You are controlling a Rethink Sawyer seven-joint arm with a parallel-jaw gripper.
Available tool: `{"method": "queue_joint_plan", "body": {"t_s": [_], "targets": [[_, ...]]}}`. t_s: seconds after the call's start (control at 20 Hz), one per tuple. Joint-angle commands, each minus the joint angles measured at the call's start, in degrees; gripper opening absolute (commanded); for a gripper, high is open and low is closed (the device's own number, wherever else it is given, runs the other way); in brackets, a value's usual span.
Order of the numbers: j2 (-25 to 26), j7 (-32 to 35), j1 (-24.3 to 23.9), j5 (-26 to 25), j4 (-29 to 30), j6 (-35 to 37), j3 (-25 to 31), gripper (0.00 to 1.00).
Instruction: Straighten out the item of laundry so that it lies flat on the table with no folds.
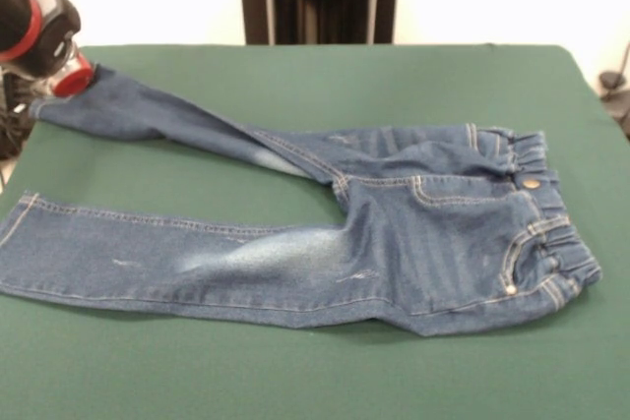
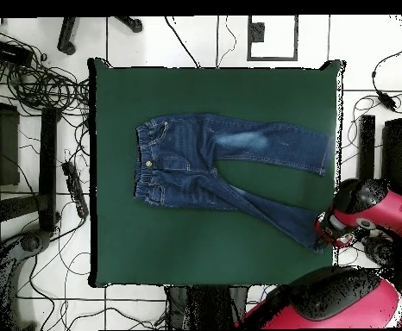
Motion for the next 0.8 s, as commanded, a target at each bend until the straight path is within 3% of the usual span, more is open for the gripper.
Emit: {"method": "queue_joint_plan", "body": {"t_s": [0.05,0.35,0.8], "targets": [[-0.5,5.0,4.5,1.9,-4.3,2.2,3.5,0.0],[2.0,5.1,4.8,-0.3,-10.7,2.2,1.9,0.0],[4.6,4.3,1.7,4.6,-19.5,4.2,5.0,0.0]]}}
